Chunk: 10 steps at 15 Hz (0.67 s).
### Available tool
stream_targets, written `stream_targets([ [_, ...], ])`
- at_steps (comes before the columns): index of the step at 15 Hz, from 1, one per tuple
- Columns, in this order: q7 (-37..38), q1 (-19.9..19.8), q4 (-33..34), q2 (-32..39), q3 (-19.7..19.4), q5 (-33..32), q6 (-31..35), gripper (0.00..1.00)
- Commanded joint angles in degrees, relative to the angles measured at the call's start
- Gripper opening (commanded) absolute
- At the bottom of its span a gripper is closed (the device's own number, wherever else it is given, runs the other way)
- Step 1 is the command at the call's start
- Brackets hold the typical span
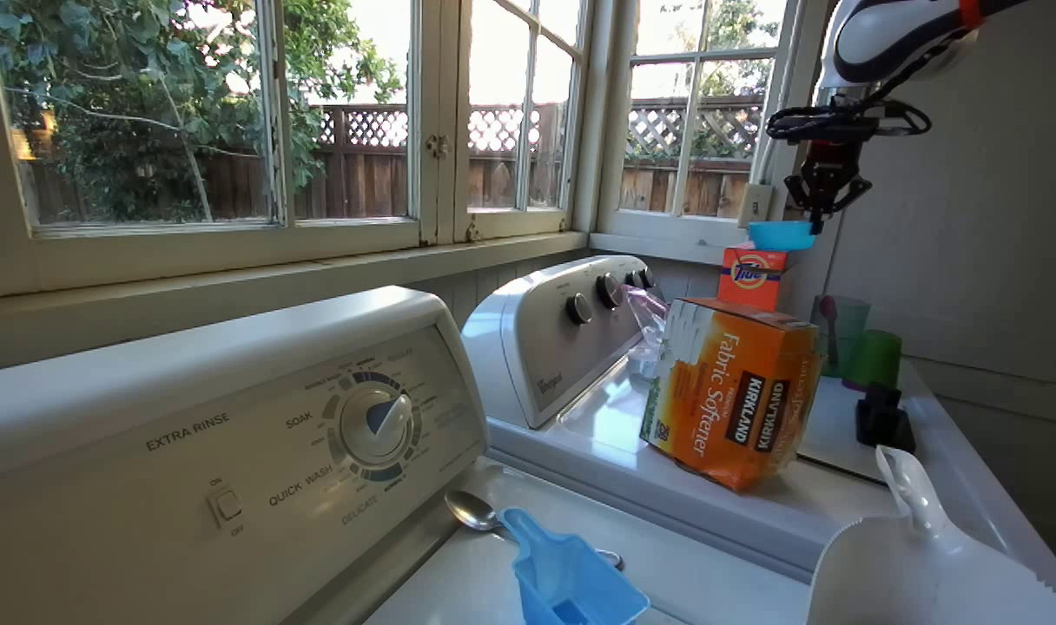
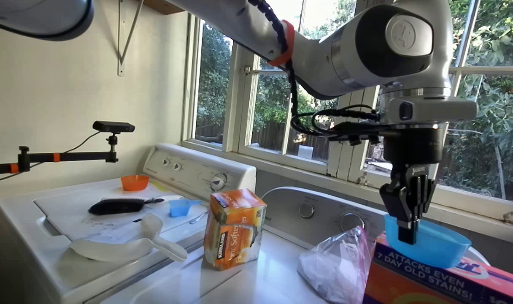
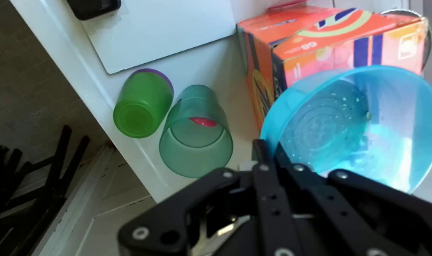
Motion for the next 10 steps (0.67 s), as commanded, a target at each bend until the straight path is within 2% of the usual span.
stream_targets([
  [1, 0.04, -1.22, 2.08, 1.70, 1.13, 3.73, 3.45, 0.01],
  [9, 0.93, -1.13, 1.78, 2.72, 0.48, 3.77, 6.04, 0.01],
  [10, 0.98, -1.24, 1.73, 2.77, 0.49, 3.90, 6.00, 0.29],
])
